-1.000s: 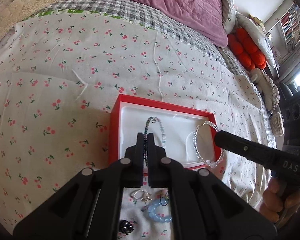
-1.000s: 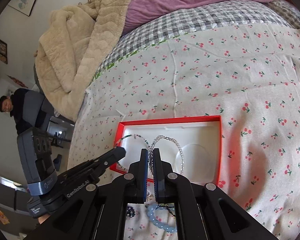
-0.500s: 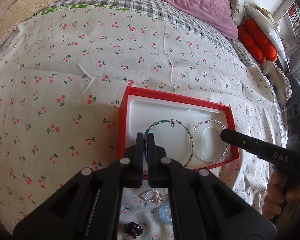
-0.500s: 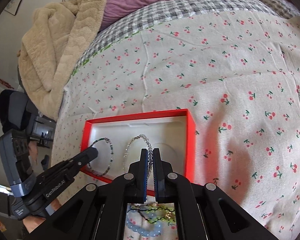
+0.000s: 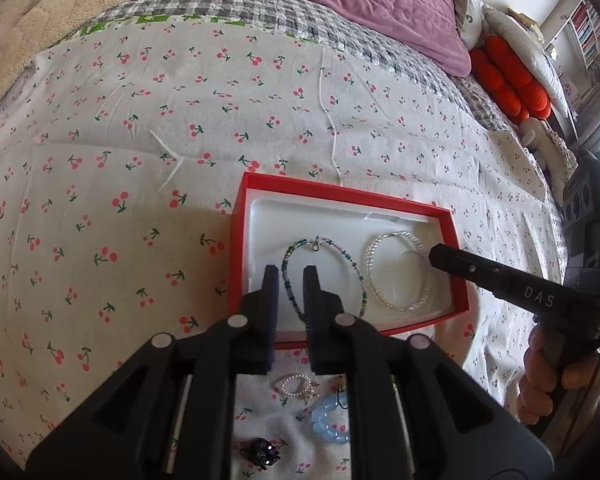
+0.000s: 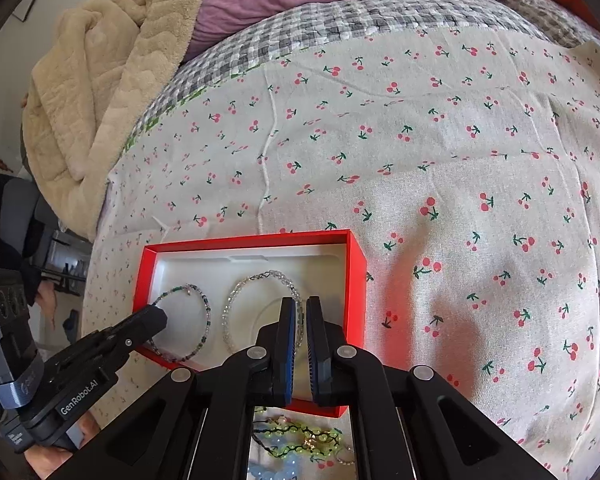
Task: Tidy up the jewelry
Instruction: 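Carry both bracelets into the red box and open both grippers, then grasp the black hair clip with the left gripper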
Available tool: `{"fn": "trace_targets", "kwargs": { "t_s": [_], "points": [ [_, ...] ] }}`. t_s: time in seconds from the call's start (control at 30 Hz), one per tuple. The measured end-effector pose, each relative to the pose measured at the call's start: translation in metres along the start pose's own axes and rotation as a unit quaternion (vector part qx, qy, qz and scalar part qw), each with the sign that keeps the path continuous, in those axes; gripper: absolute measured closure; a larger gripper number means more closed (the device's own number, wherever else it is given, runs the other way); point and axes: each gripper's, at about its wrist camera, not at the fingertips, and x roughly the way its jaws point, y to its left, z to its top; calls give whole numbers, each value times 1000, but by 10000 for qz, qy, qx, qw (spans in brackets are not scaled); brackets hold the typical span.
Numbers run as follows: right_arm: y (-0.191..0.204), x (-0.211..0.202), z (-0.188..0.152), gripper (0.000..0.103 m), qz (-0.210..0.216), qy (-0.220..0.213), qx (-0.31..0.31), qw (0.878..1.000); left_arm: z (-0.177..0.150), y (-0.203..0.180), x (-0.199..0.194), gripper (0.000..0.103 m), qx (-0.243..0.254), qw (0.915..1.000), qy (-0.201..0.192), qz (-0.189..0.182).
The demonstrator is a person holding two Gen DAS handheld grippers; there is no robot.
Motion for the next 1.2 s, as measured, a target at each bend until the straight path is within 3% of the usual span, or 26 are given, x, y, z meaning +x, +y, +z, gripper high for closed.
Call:
{"fn": "trace_targets", "kwargs": {
  "t_s": [0.13,0.27,0.37,0.43,0.47,0.67,1.0,1.2],
  "points": [
    [3,-14,1,89,187,-123,-48,9997,0,-5,-9,72,85,9998,-109,-109],
    [9,-31,-2,85,272,-257,-146,9992,-3,-9,-22,50,150,9995,-233,-149],
    [13,-40,-7,75,275,-295,-226,9989,-9,-10,-31,40,219,9992,-293,-143],
    [15,-47,-11,43,303,-368,-283,9985,-13,-9,-36,37,242,9992,-299,-90],
    [15,-51,-14,38,313,-424,-303,9982,-16,-7,-39,34,246,9992,-303,-49],
    [19,-67,-31,37,220,-437,-567,9972,-34,5,-52,23,236,9988,-318,275],
    [13,-74,-62,35,-40,-236,-609,9979,-68,19,-65,20,507,9955,-149,786],
    [17,-72,-83,30,-320,-185,-843,9958,-93,23,-58,20,704,9913,275,1076]
  ]
}}
